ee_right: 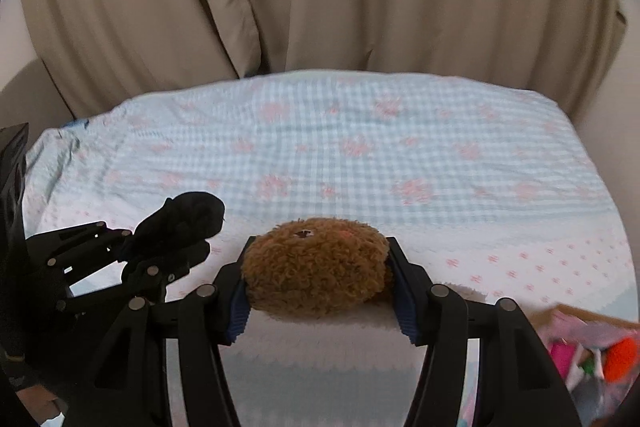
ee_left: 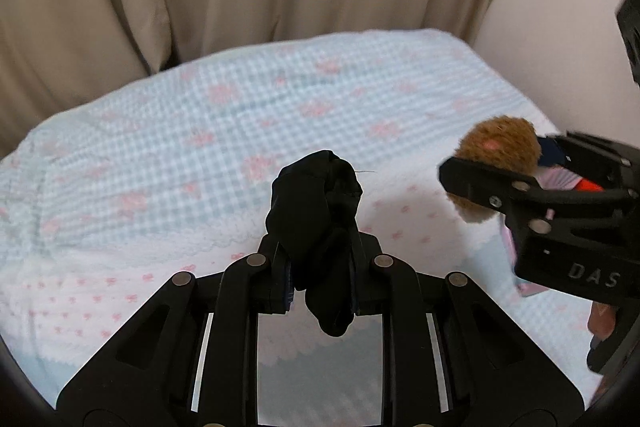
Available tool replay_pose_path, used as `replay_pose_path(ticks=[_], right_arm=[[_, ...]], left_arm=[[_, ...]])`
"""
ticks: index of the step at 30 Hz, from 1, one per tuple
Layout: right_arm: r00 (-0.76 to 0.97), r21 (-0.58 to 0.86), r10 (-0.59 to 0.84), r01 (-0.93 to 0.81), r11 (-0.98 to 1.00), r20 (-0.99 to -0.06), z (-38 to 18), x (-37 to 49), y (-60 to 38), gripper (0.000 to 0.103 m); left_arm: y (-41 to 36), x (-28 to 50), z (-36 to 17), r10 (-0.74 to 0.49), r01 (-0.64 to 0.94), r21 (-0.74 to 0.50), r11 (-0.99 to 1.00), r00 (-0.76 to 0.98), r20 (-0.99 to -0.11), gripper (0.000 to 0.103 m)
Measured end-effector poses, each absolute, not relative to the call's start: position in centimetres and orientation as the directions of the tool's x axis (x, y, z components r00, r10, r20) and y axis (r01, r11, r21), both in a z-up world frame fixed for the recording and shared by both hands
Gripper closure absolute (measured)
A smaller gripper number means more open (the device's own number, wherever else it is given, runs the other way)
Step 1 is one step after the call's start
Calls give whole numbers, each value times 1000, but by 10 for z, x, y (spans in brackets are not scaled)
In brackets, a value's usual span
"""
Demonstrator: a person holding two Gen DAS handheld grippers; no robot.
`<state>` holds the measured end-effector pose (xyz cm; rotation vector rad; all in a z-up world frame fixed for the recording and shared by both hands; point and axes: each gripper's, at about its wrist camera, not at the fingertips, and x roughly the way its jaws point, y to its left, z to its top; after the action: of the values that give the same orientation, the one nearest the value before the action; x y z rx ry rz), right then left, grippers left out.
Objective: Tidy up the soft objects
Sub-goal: 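Carry the black plush and brown bear into the box and open both tools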
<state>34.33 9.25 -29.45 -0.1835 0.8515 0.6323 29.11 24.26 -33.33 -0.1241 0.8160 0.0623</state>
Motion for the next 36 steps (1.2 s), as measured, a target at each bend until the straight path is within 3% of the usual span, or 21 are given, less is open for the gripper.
replay_pose_path(ticks=[12, 19, 29, 36], right_arm=[[579, 130, 429, -486, 864, -693, -179, 269, 12, 48], [616, 178, 402, -394, 902, -678, -153, 241, -61, 48], [595, 223, 375, -315, 923, -711, -150, 250, -195, 48], [544, 227, 364, -303, 925, -756, -172, 273, -269, 48]], left_arm=[[192, 230, -223, -4, -89, -97, 991, 719, -695, 86], [117, 215, -185, -33, -40, -89, 995, 723, -690, 86], [-8, 234, -176, -52, -45, -116, 992, 699, -714, 86], [-77, 265, -205, -49, -106, -155, 982, 653, -756, 86]])
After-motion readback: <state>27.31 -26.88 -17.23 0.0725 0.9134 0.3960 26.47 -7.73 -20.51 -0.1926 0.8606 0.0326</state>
